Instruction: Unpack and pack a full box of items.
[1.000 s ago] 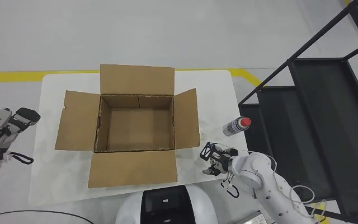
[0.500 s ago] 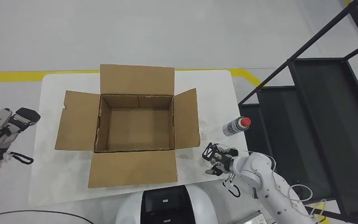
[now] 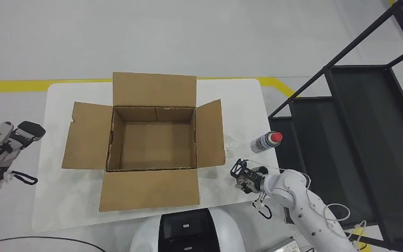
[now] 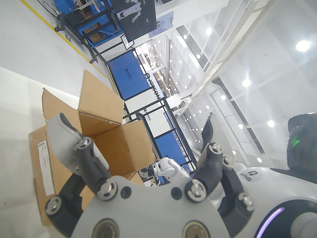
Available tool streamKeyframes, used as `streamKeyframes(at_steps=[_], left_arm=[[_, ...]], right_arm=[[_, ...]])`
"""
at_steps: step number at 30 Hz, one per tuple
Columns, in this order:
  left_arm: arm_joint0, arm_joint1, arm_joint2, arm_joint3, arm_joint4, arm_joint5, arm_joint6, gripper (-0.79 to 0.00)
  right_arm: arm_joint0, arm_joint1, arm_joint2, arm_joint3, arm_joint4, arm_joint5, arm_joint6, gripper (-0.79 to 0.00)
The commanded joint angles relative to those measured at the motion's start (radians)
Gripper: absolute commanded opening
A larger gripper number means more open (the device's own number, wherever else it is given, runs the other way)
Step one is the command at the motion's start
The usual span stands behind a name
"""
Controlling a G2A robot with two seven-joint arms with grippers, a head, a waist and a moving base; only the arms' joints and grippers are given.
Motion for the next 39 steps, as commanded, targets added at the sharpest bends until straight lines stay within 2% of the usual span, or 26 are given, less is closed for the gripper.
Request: streamKeyframes(at_steps=[1, 5, 7, 9, 12, 20, 22, 24, 25, 26, 27, 33, 39], left_arm=[[0.000, 0.000, 0.000, 0.000, 0.000, 0.000, 0.000, 0.000], [0.000, 0.000, 0.000, 0.000, 0.000, 0.000, 0.000, 0.000], [0.000, 0.000, 0.000, 0.000, 0.000, 0.000, 0.000, 0.000], [0.000, 0.000, 0.000, 0.000, 0.000, 0.000, 0.000, 0.000], [0.000, 0.000, 0.000, 0.000, 0.000, 0.000, 0.000, 0.000], [0.000, 0.000, 0.000, 0.000, 0.000, 0.000, 0.000, 0.000], [0.000, 0.000, 0.000, 0.000, 0.000, 0.000, 0.000, 0.000], [0.000, 0.000, 0.000, 0.000, 0.000, 0.000, 0.000, 0.000], [0.000, 0.000, 0.000, 0.000, 0.000, 0.000, 0.000, 0.000], [0.000, 0.000, 0.000, 0.000, 0.000, 0.000, 0.000, 0.000], [0.000, 0.000, 0.000, 0.000, 0.000, 0.000, 0.000, 0.000], [0.000, 0.000, 0.000, 0.000, 0.000, 0.000, 0.000, 0.000], [0.000, 0.000, 0.000, 0.000, 0.000, 0.000, 0.000, 0.000]], right_arm=[[0.003, 0.000, -0.002, 0.007, -0.002, 0.006, 0.000, -0.570], [0.009, 0.001, -0.010, 0.022, -0.011, 0.021, 0.000, -0.517], [0.012, 0.001, -0.014, 0.028, -0.014, 0.025, -0.001, -0.520], [0.015, 0.001, -0.018, 0.033, -0.017, 0.027, -0.001, -0.471], [0.018, 0.002, -0.022, 0.037, -0.016, 0.028, -0.002, -0.462], [0.021, 0.004, -0.026, 0.042, -0.020, 0.031, -0.004, -0.622], [0.022, 0.005, -0.026, 0.044, -0.033, 0.038, -0.002, -0.686], [0.021, 0.006, -0.030, 0.044, -0.039, 0.044, -0.008, -0.680], [0.021, 0.006, -0.031, 0.044, -0.040, 0.045, -0.009, -0.705], [0.022, 0.006, -0.033, 0.044, -0.043, 0.049, -0.012, -0.773], [0.022, 0.006, -0.034, 0.044, -0.044, 0.050, -0.014, -0.785], [0.011, 0.009, -0.027, 0.026, -0.038, 0.047, -0.031, -0.785], [-0.037, 0.018, 0.022, -0.033, 0.031, 0.012, -0.073, -0.785]])
